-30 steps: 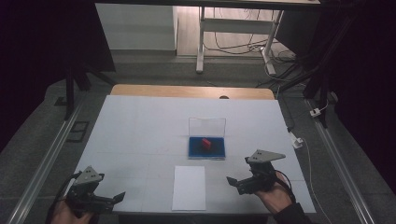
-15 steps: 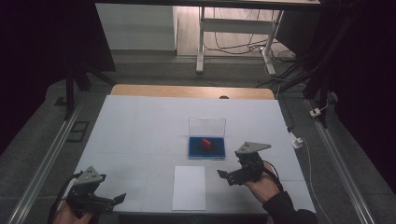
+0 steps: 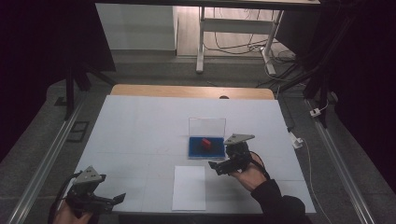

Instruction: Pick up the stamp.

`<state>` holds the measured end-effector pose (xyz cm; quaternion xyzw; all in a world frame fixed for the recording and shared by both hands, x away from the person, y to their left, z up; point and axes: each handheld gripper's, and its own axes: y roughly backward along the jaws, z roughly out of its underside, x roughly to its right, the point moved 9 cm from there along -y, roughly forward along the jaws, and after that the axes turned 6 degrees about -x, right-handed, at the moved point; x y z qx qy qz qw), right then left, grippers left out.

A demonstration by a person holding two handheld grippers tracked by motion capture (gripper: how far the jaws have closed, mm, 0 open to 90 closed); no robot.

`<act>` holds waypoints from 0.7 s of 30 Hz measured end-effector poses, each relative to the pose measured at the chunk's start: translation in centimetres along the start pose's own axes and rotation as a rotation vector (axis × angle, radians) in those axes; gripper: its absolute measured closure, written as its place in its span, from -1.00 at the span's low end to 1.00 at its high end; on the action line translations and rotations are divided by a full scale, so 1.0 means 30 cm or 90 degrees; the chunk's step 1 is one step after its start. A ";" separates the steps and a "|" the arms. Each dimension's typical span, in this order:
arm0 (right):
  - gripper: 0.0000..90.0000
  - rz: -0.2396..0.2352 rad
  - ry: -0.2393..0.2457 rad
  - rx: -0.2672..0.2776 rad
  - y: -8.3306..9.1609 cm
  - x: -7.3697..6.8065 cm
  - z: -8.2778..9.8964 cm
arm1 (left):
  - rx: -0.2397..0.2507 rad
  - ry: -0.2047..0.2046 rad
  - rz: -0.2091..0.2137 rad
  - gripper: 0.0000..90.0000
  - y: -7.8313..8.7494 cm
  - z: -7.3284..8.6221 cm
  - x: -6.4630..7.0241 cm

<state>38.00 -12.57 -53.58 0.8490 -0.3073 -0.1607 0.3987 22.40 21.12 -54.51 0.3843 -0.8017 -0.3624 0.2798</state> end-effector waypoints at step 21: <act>-1.00 0.023 0.020 -0.039 -0.141 0.033 -0.086 | 0.002 0.001 0.001 -0.99 0.002 0.000 -0.001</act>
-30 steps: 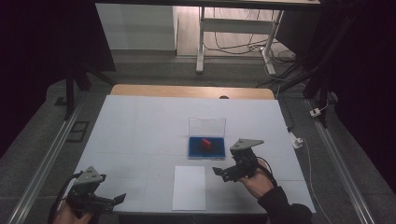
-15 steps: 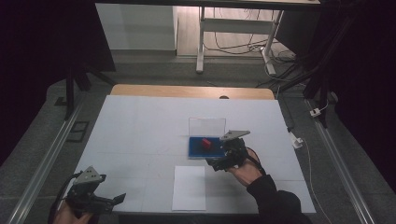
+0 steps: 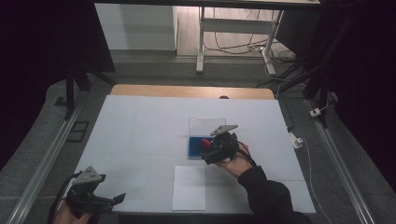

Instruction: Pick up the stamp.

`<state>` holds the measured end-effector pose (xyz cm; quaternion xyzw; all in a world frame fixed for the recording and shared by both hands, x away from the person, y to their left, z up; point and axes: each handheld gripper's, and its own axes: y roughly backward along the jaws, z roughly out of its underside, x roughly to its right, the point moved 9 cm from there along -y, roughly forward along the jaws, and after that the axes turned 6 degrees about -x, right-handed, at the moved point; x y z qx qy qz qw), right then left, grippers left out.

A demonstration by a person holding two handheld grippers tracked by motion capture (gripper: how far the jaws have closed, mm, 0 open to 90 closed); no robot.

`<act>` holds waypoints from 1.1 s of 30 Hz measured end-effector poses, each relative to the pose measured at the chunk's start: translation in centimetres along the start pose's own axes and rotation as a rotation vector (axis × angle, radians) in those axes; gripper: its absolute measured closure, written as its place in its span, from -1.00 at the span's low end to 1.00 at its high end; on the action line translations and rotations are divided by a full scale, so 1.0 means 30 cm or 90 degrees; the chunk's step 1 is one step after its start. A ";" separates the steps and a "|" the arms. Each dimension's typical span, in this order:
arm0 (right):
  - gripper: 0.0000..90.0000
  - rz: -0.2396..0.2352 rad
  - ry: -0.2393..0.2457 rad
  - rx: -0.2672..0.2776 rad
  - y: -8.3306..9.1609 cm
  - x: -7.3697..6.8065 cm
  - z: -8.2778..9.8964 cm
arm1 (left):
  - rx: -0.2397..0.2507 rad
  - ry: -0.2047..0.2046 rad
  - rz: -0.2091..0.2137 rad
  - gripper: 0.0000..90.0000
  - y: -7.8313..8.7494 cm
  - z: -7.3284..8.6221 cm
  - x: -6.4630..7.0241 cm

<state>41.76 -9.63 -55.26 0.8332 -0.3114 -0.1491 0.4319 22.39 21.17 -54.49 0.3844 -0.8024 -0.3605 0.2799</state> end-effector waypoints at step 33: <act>0.76 -0.022 0.033 -0.023 -0.059 0.038 -0.051 | -0.003 0.002 0.006 -0.98 -0.001 0.002 0.000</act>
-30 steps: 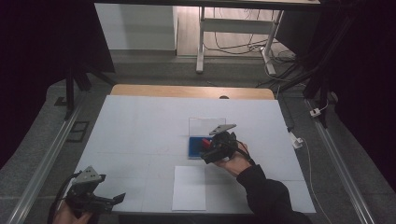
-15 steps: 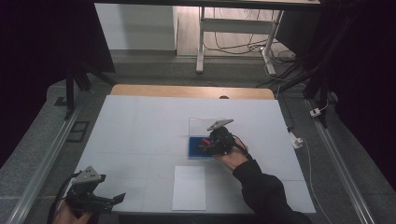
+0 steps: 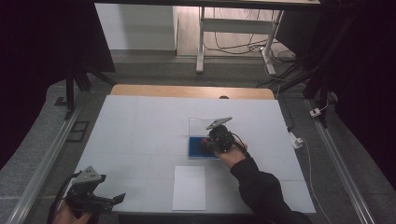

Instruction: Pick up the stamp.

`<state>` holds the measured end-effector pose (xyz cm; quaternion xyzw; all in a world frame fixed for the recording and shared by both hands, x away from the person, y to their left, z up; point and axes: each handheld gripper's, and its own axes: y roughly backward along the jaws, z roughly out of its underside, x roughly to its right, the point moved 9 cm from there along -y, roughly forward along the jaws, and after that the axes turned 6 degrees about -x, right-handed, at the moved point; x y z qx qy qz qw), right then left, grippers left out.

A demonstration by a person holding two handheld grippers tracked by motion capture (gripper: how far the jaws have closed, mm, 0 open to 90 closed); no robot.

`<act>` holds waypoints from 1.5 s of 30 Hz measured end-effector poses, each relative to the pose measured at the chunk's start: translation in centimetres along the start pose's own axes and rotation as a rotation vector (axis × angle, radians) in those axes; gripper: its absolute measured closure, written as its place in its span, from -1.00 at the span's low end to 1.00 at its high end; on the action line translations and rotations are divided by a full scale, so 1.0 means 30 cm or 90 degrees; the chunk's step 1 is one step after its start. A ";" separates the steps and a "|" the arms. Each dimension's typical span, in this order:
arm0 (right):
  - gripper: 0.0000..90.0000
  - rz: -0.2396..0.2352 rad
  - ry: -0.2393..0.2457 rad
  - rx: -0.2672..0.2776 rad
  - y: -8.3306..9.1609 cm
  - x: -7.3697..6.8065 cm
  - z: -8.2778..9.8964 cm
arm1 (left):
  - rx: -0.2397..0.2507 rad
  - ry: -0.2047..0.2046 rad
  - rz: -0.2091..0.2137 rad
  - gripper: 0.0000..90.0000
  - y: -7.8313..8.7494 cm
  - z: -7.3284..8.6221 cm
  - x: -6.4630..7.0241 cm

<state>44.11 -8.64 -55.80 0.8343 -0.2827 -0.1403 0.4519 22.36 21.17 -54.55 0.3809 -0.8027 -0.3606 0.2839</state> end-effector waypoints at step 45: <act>0.78 -0.039 0.021 0.060 0.144 -0.042 0.000 | 0.005 0.002 -0.001 -0.96 0.004 -0.001 0.000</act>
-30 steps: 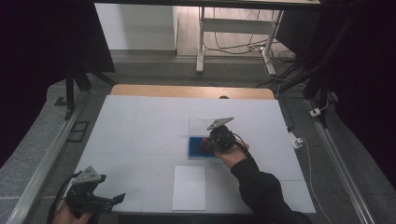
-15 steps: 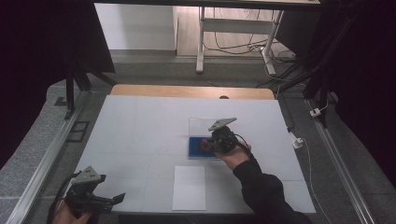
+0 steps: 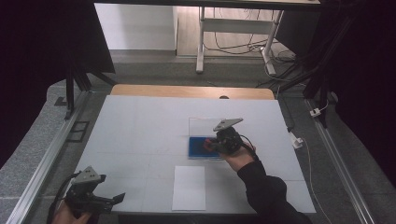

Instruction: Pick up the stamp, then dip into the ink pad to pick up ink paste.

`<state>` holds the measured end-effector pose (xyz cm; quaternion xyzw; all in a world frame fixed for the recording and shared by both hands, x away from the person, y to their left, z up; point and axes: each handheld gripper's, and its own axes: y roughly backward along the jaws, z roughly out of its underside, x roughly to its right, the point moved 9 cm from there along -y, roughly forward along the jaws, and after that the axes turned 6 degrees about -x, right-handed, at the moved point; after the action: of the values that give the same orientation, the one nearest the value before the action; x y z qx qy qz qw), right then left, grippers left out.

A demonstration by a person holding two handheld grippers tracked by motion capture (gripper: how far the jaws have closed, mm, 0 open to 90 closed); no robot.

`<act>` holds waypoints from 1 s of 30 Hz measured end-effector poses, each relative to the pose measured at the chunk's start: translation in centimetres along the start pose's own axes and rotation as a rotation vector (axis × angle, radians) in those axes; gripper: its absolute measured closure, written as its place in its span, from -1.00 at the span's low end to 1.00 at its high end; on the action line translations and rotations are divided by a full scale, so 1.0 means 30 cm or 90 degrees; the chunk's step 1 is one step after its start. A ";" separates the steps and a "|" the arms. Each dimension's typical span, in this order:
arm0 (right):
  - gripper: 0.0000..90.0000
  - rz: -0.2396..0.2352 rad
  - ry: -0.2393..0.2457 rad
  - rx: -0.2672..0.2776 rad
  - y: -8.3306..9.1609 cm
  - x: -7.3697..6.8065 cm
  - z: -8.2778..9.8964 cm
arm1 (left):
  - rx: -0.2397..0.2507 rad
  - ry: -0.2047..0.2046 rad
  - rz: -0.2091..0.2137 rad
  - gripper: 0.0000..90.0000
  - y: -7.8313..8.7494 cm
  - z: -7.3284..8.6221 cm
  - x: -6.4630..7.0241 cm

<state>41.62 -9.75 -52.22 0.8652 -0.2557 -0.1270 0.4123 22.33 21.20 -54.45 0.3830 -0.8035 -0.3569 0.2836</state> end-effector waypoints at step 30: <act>0.78 0.052 -0.015 -0.042 -0.117 0.075 0.045 | -0.002 0.001 0.000 -0.96 -0.001 0.000 -0.002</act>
<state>44.13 -10.00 -55.81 0.8387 -0.2911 -0.1284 0.4421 22.39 21.24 -54.49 0.3829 -0.8028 -0.3575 0.2848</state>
